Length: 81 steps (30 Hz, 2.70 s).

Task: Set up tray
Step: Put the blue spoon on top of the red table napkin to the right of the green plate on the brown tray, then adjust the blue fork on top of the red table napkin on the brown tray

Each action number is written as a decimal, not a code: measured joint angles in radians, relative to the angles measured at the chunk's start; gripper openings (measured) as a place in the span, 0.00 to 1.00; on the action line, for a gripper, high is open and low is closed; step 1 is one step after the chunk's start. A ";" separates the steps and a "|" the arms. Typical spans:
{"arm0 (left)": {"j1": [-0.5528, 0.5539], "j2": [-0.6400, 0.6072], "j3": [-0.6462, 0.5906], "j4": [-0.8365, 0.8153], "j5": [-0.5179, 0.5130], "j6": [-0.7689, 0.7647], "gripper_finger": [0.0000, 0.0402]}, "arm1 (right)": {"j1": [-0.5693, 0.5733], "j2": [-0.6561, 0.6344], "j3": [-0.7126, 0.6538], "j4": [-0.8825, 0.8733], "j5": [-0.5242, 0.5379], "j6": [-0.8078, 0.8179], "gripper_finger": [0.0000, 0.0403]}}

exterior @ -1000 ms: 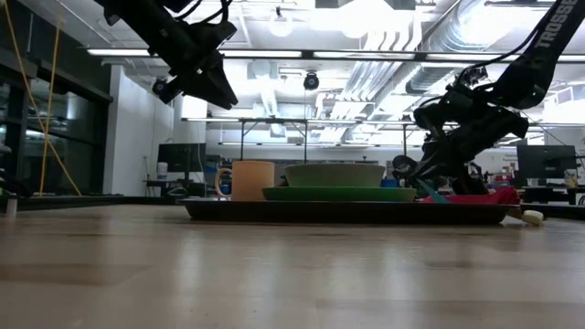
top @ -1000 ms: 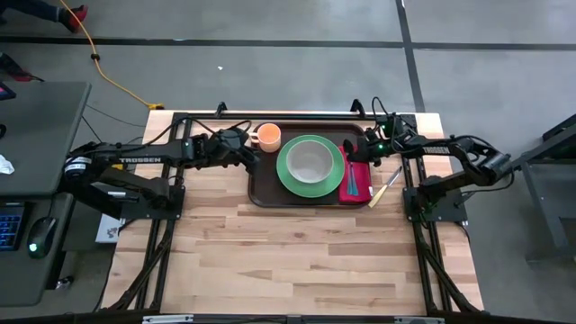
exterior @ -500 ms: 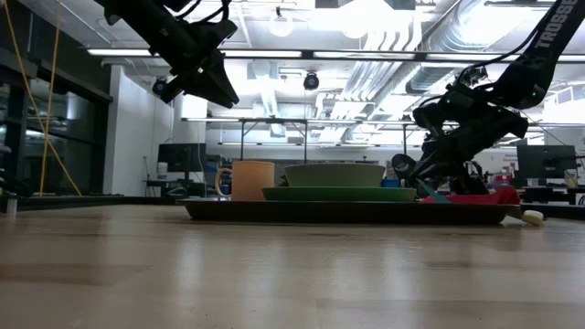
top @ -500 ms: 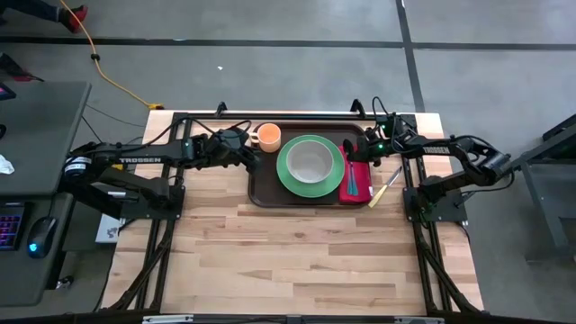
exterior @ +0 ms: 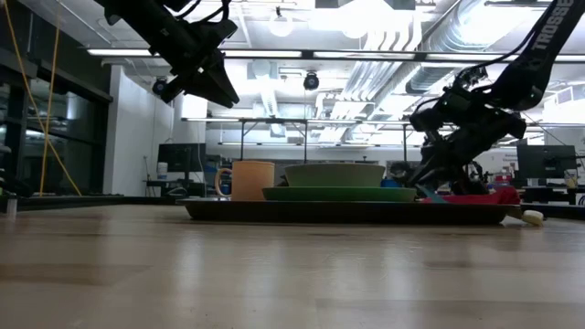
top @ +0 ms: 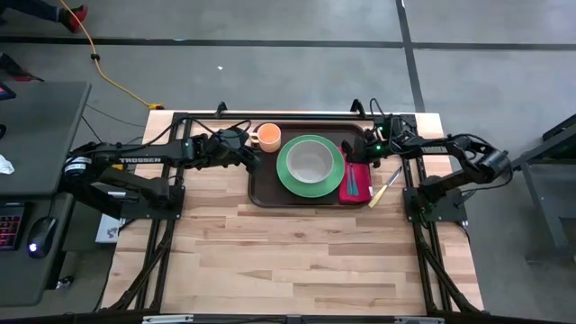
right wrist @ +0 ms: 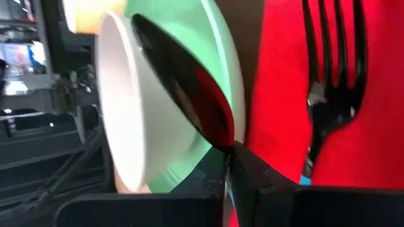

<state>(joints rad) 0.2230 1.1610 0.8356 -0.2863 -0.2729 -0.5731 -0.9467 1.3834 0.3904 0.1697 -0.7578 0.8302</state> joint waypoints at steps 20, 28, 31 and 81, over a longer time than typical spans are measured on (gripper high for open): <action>0.000 0.000 0.000 0.000 0.002 0.000 0.26 | 0.004 0.108 -0.001 0.094 0.003 0.026 0.00; 0.000 0.000 0.000 0.000 0.002 0.000 0.26 | 0.004 0.108 -0.001 0.058 0.039 0.032 0.00; 0.000 0.000 0.000 0.000 0.003 0.000 0.26 | 0.004 0.107 0.000 0.045 0.054 0.031 0.00; 0.000 0.000 0.000 0.000 0.036 0.019 0.26 | 0.145 -0.010 -0.001 -0.148 0.211 -0.085 0.00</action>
<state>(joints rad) 0.2230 1.1614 0.8356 -0.2863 -0.2371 -0.5537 -0.8017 1.3739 0.3893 0.0214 -0.5470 0.7453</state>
